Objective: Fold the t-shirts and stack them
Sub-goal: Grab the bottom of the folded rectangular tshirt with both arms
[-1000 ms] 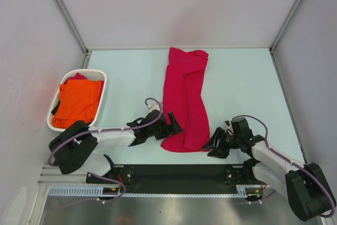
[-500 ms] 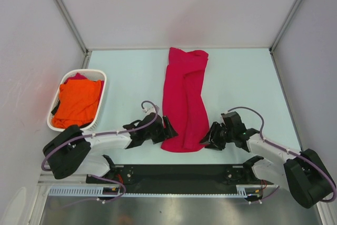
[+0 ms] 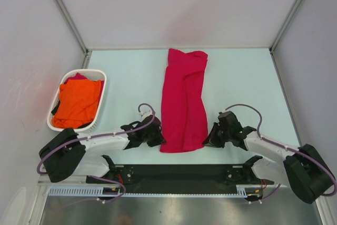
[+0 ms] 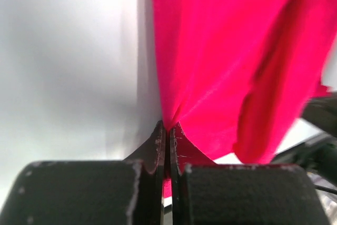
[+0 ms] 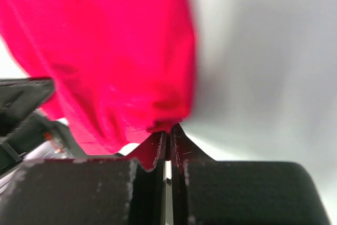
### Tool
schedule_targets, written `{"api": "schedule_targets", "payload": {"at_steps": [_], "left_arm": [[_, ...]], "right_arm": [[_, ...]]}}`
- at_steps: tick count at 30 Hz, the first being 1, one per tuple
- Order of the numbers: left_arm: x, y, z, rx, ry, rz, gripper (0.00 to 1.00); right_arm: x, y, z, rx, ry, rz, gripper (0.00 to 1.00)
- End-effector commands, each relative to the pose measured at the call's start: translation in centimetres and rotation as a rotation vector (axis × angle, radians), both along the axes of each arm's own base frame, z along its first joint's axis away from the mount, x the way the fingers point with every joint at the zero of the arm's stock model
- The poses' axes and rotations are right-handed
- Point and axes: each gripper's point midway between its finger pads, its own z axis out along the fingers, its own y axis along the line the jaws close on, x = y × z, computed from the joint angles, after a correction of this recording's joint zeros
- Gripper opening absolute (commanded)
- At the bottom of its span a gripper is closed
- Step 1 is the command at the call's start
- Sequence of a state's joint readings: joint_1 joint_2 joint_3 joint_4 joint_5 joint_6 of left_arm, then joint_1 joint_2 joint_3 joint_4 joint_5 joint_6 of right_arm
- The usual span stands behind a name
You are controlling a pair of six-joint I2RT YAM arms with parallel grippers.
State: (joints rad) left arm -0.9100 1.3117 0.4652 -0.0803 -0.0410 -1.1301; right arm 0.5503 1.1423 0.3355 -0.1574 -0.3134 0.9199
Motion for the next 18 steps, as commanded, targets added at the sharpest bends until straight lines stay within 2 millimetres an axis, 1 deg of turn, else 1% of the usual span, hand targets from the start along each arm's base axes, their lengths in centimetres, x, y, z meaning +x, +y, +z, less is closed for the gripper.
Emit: {"api": "schedule_targets", "payload": {"at_steps": [1, 2, 3, 4, 5, 6, 7, 8, 9, 10, 11, 12, 13, 14, 15, 17, 18], "left_arm": [[-2.6, 6.5, -0.9, 0.287, 0.059, -0.002, 0.00], [-1.8, 6.5, 0.1, 0.292, 0.021, 0.011, 0.00], [-1.7, 6.8, 0.7, 0.305, 0.013, 0.016, 0.00], [-0.8, 6.0, 2.4, 0.271, -0.029, 0.021, 0.00], [-0.5, 6.0, 3.1, 0.272, -0.049, 0.020, 0.00], [-0.1, 6.0, 3.7, 0.279, -0.067, 0.022, 0.00], [0.6, 5.4, 4.7, 0.264, -0.093, 0.022, 0.00], [1.0, 5.4, 5.1, 0.280, -0.110, 0.014, 0.00], [1.5, 4.9, 5.8, 0.271, -0.126, 0.013, 0.00], [1.8, 4.8, 5.6, 0.292, -0.125, 0.002, 0.00], [2.2, 4.4, 5.8, 0.292, -0.134, -0.004, 0.00], [2.5, 3.8, 5.8, 0.294, -0.131, -0.015, 0.00], [2.7, 3.4, 5.8, 0.299, -0.138, -0.031, 0.00], [3.1, 2.9, 6.0, 0.292, -0.146, -0.041, 0.00], [3.6, 2.2, 6.1, 0.293, -0.149, -0.046, 0.00], [4.3, 1.5, 6.4, 0.290, -0.160, -0.056, 0.00], [4.9, 0.7, 6.7, 0.287, -0.165, -0.060, 0.00]], "right_arm": [[0.2, -3.7, 0.5, -0.213, -0.083, -0.032, 0.00], [1.0, -3.5, 1.8, -0.209, -0.129, -0.038, 0.00], [1.6, -3.9, 2.5, -0.226, -0.166, -0.056, 0.00], [1.8, -4.1, 3.2, -0.236, -0.195, -0.054, 0.00], [2.7, -4.0, 4.8, -0.218, -0.251, -0.063, 0.00], [3.2, -4.3, 5.3, -0.234, -0.284, -0.077, 0.00], [3.7, -4.3, 5.9, -0.233, -0.315, -0.082, 0.00], [4.3, -4.3, 6.4, -0.241, -0.342, -0.084, 0.00], [4.9, -4.1, 6.8, -0.234, -0.371, -0.084, 0.00], [5.2, -3.9, 6.8, -0.233, -0.384, -0.077, 0.00], [5.2, -3.7, 6.2, -0.241, -0.368, -0.063, 0.00], [5.9, -3.2, 6.5, -0.221, -0.388, -0.064, 0.00], [6.0, -2.8, 6.2, -0.214, -0.385, -0.047, 0.00], [6.0, -2.3, 5.5, -0.209, -0.360, -0.031, 0.00], [6.8, -1.8, 5.7, -0.196, -0.376, -0.037, 0.00], [6.9, -0.6, 5.7, -0.153, -0.374, -0.004, 0.00], [7.4, -0.3, 5.3, -0.155, -0.370, -0.001, 0.00]]}}
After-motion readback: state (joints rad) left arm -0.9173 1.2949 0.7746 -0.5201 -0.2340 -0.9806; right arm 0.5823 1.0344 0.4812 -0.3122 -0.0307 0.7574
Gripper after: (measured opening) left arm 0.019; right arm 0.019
